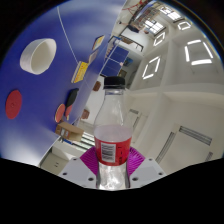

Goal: Pour water

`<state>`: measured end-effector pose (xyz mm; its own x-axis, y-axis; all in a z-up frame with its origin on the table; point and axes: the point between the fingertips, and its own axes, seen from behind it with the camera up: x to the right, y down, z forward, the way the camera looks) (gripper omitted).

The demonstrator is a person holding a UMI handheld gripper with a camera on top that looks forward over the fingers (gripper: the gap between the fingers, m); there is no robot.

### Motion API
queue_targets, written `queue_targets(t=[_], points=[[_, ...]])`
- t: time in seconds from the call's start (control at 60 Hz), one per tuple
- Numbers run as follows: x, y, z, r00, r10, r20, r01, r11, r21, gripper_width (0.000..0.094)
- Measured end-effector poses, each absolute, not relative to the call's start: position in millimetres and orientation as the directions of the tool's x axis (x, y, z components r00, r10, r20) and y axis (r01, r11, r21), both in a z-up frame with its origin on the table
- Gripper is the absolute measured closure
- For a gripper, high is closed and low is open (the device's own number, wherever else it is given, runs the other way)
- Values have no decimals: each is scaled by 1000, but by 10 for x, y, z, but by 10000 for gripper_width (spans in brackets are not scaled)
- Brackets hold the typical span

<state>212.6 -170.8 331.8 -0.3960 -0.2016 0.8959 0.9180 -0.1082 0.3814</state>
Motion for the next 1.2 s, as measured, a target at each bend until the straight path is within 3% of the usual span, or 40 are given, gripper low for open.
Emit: queue_targets(t=[0.133,0.317,0.433,0.533,0.683,0.767,0.85,0.917,0.983,1.1,1.2], points=[[1775,-1342,2852,-591,-167,789,801,-9,598,612],[1503,-1191,2238,-704,-124,699,693,93,715,613],[1565,-1160,2179,-674,-96,732,728,83,681,611],[1556,-1208,2409,-605,-124,786,783,87,616,613],[1739,-1313,3119,-252,-149,956,965,37,260,611],[1902,-1362,3511,99,-154,983,995,44,-93,614],[2051,-1447,3644,461,-122,879,887,34,-460,610],[2187,-1475,3543,733,-59,678,680,20,-733,614],[2136,-1576,3325,884,-20,467,467,2,-884,611],[2217,-1523,2704,978,18,210,211,-87,-974,610],[2321,-1459,2080,995,27,94,97,-161,-982,611]])
